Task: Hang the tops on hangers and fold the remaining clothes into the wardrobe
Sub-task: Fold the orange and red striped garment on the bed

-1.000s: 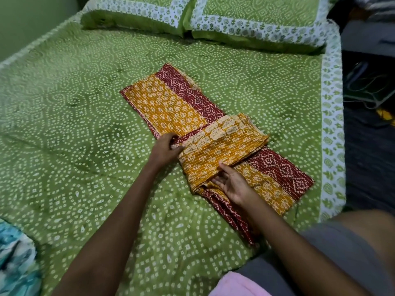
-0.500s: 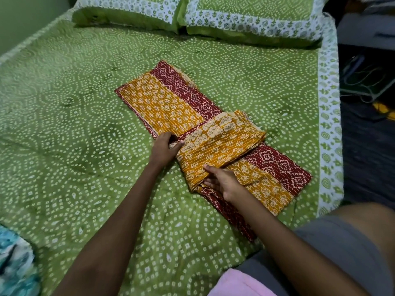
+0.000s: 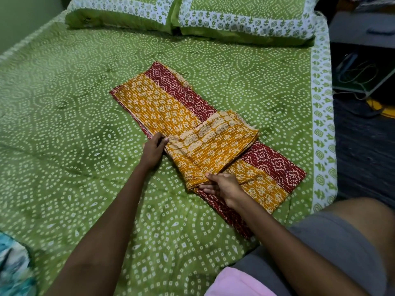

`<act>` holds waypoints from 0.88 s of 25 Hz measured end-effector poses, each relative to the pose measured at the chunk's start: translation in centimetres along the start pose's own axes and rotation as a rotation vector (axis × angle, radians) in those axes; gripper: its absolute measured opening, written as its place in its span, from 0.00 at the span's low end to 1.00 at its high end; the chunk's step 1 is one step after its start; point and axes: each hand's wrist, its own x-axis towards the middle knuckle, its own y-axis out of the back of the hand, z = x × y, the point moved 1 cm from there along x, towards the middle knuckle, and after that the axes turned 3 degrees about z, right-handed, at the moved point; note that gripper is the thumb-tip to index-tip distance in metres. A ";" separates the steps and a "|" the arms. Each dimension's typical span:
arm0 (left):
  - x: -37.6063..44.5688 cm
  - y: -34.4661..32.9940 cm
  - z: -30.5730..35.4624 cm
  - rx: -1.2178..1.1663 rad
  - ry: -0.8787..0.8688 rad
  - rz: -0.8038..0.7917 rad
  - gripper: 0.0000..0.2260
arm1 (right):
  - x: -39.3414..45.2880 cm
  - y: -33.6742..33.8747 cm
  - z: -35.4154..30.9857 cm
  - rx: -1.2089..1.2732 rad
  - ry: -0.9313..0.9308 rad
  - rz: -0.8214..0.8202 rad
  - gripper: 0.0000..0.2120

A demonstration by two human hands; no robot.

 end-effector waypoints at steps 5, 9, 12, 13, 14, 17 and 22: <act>-0.8 0.4 1.1 -0.213 0.068 -0.060 0.07 | -0.7 -0.6 -0.1 -0.069 -0.055 -0.084 0.20; -1.0 0.2 1.8 -0.334 0.110 -0.040 0.08 | -1.5 -3.6 0.3 -0.184 -0.086 -0.086 0.18; -0.5 0.4 1.2 -0.264 0.102 -0.030 0.08 | -1.6 -4.0 1.4 -0.161 0.018 0.045 0.11; -0.3 0.6 0.3 -0.150 0.080 -0.052 0.07 | -1.6 -3.6 2.0 -0.149 0.046 0.077 0.09; 0.0 0.8 -0.7 0.023 0.040 -0.078 0.07 | -1.6 -3.2 2.5 -0.144 0.059 0.096 0.07; 0.0 0.8 -2.2 0.433 -0.046 -0.029 0.10 | -1.9 -2.7 3.4 -0.164 0.026 0.083 0.10; -1.9 -2.0 2.0 0.859 0.090 0.172 0.16 | -1.5 -0.1 0.6 -0.060 -0.105 -0.051 0.08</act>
